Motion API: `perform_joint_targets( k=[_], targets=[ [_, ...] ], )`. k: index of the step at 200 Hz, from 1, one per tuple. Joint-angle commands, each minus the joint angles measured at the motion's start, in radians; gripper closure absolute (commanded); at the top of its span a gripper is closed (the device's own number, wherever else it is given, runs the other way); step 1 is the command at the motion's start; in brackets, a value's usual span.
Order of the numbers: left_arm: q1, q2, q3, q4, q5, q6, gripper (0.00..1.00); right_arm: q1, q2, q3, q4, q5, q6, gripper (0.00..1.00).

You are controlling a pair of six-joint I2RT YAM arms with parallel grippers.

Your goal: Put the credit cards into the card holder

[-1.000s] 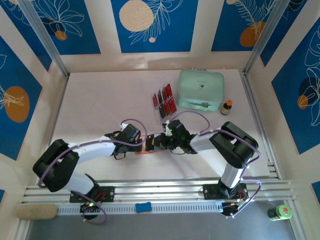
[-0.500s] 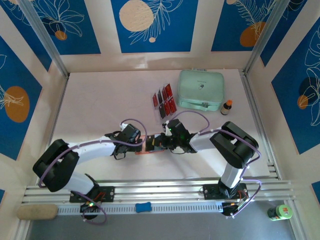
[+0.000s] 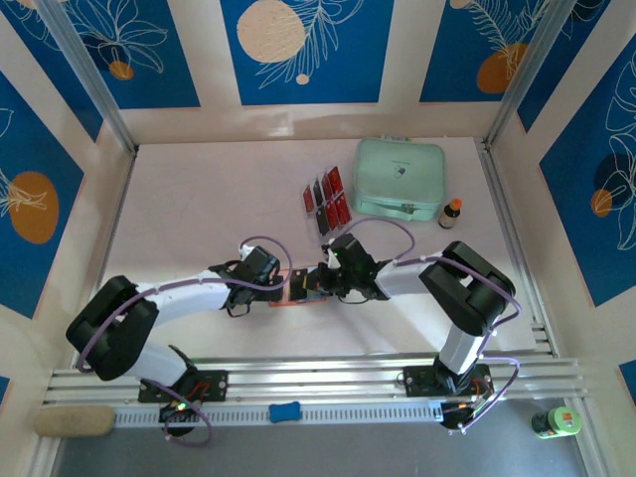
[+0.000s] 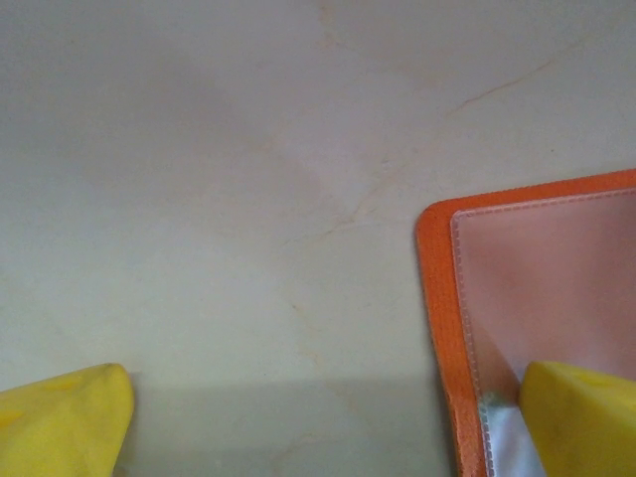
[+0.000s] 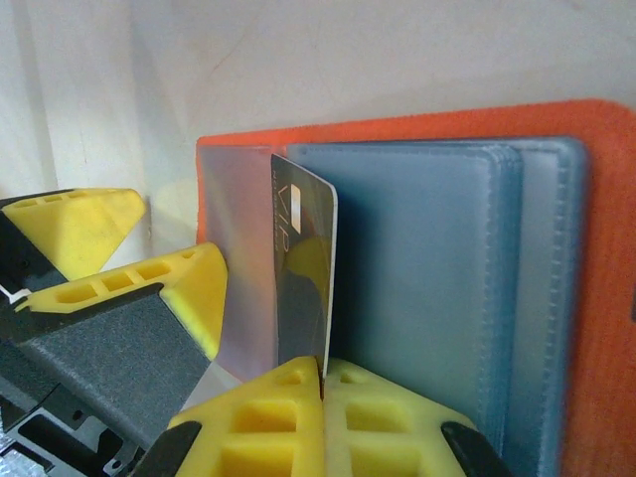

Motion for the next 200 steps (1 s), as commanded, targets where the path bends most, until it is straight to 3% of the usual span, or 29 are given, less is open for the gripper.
perform_joint_targets(
  k=[1,190,200],
  targets=[
    [0.01,0.019,-0.004,0.001,0.004,-0.012,0.0,-0.003,-0.019,0.002,-0.134,0.03,0.005,1.0],
    [0.009,0.023,-0.011,0.022,0.016,-0.017,0.0,0.003,0.078,0.087,-0.2,-0.029,0.0,1.0],
    [0.01,0.021,-0.009,0.021,0.018,-0.018,0.0,0.005,0.078,0.097,-0.219,-0.034,-0.013,0.89]
  ],
)
